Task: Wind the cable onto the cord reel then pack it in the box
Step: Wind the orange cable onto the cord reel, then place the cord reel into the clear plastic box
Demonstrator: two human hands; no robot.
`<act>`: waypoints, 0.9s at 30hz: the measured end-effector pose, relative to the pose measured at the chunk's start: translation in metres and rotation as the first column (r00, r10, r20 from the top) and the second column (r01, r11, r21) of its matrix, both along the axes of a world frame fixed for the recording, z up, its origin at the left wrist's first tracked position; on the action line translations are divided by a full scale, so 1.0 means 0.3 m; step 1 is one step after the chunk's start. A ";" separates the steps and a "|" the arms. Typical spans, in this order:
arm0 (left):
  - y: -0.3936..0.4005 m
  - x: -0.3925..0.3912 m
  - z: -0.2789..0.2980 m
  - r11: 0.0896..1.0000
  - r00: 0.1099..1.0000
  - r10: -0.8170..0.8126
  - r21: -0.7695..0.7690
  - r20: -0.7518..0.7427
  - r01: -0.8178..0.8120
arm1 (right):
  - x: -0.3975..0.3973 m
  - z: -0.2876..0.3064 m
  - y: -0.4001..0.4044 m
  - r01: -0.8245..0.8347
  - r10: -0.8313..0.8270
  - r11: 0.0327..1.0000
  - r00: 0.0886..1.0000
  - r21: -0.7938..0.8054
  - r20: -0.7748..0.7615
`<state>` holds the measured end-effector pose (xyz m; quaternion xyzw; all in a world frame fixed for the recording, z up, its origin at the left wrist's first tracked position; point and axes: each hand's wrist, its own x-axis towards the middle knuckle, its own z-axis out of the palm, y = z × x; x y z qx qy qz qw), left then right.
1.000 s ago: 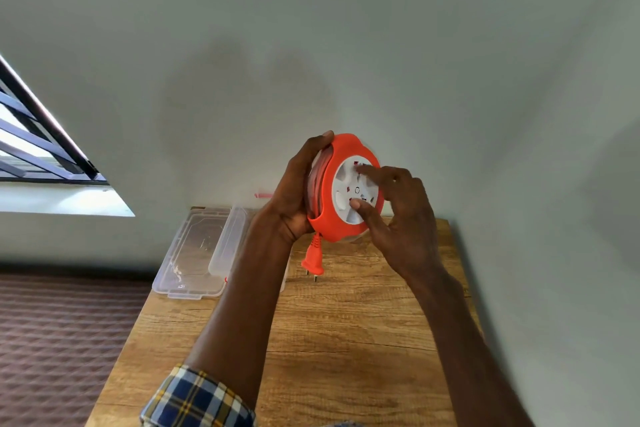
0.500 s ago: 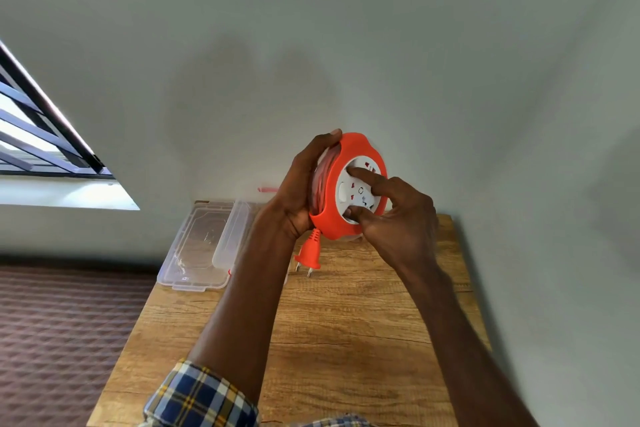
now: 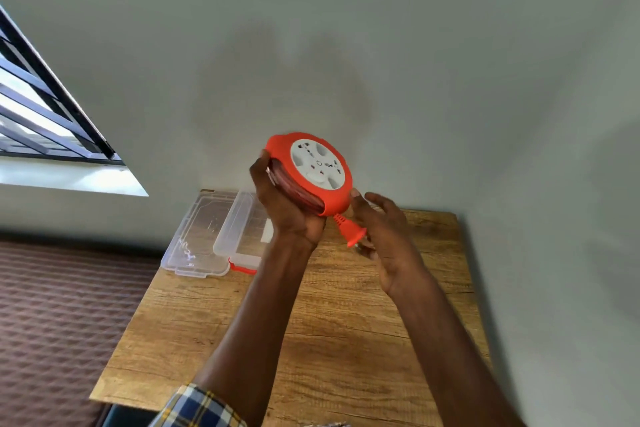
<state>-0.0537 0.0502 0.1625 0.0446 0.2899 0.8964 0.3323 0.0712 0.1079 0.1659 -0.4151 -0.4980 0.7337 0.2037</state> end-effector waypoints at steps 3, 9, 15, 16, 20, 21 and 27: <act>-0.034 0.009 -0.001 0.999 0.999 0.039 -0.022 -0.003 -0.039 | -0.027 -0.017 -0.016 -0.068 0.005 0.936 0.983 -0.345 -0.182; -0.165 -0.104 -0.029 0.991 0.995 -0.097 -0.095 -0.031 0.093 | -0.040 -0.057 0.048 -0.113 -0.008 0.908 0.959 -0.404 -0.284; -0.259 -0.169 -0.019 0.880 0.972 -0.185 -0.465 -0.145 0.098 | -0.091 -0.132 0.067 -0.020 -0.135 0.874 0.950 -0.486 -0.281; -0.265 -0.169 -0.038 0.872 0.977 -0.159 -0.485 -0.142 0.071 | -0.108 -0.143 0.058 -0.015 -0.158 0.863 0.941 -0.505 -0.298; -0.266 -0.188 -0.131 0.932 1.000 0.018 -0.362 0.016 -0.011 | -0.178 -0.148 0.001 -0.031 -0.230 0.841 0.884 -0.541 -0.408; -0.259 -0.184 -0.147 0.945 0.997 0.055 -0.327 0.061 -0.032 | -0.200 -0.142 -0.023 -0.048 -0.182 0.864 0.899 -0.502 -0.399; -0.281 -0.176 -0.204 0.916 0.988 0.095 -0.400 0.123 -0.039 | -0.304 -0.193 -0.119 -0.003 -0.020 0.991 0.986 -0.137 -0.168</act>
